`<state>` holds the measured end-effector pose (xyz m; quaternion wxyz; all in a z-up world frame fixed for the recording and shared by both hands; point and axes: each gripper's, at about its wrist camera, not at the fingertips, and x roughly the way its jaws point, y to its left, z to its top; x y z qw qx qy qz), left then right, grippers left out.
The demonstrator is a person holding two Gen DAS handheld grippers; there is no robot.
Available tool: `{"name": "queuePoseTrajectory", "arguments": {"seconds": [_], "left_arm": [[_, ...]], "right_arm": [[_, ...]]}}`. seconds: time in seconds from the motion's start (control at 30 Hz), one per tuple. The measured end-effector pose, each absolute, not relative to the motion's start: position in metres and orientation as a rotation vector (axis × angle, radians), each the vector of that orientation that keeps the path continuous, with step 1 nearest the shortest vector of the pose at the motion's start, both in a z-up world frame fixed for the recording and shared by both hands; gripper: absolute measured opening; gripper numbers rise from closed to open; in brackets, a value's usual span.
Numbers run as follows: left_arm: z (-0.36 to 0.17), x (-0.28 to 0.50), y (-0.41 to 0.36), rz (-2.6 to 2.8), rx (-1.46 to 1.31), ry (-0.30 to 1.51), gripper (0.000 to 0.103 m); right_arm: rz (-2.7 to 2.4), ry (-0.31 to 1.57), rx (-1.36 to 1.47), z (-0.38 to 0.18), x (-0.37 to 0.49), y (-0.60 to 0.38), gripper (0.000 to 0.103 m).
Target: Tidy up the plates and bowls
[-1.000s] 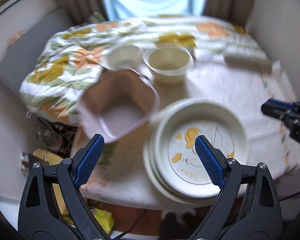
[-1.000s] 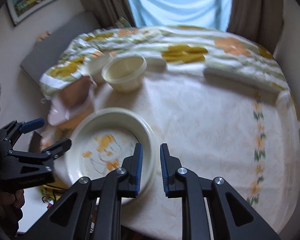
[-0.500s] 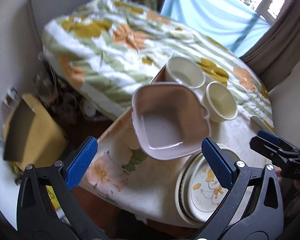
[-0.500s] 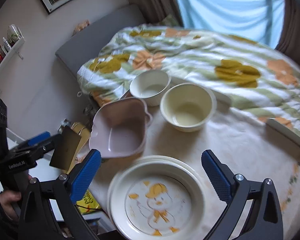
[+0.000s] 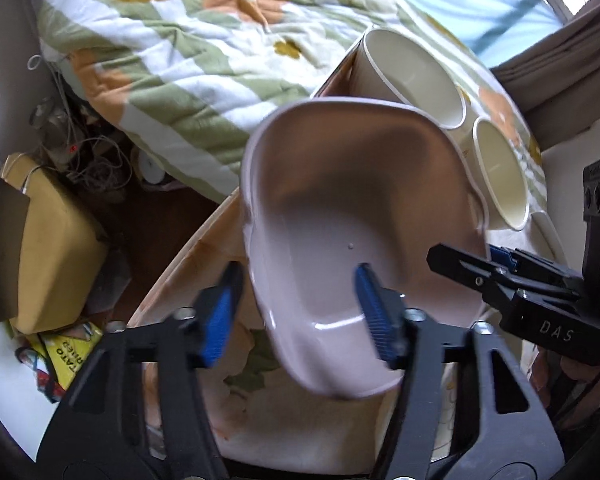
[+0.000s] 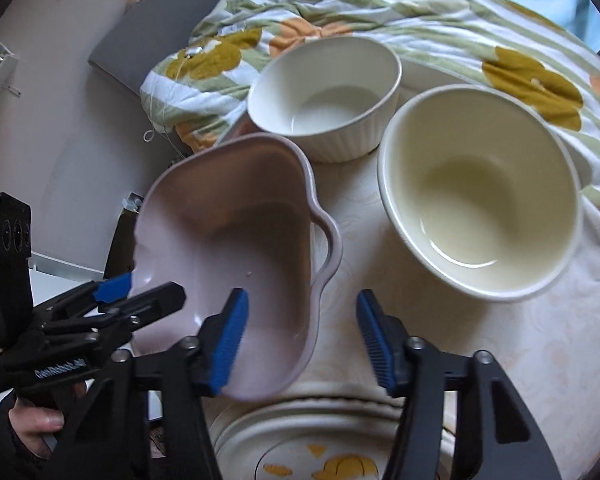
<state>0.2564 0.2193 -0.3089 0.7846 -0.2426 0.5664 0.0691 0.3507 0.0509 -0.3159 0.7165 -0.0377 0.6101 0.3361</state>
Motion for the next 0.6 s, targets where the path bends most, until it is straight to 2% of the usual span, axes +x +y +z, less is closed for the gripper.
{"name": "queuePoseTrajectory", "arguments": {"seconds": [0.03,0.1,0.2,0.37,0.6], "left_arm": [[-0.312,0.259,0.219,0.146,-0.523,1.228,0.040],[-0.315,0.261,0.221,0.145,-0.519,1.234,0.022],[-0.318,0.264,0.224,0.132,-0.514,1.245,0.017],[-0.313,0.266,0.225,0.131,-0.489,1.234,0.017],[-0.277,0.257,0.221,0.136,-0.415,1.181,0.017]], "right_arm": [[0.742,1.355,-0.083,-0.318,0.352,0.051,0.037],[0.740,1.364,-0.086,-0.322,0.355,0.052,0.032],[0.752,1.367,-0.092,-0.325,0.357,0.053,0.014],[0.756,1.336,-0.114,-0.321,0.352,0.055,0.012],[0.767,1.291,-0.083,-0.301,0.340,0.055,0.012]]}}
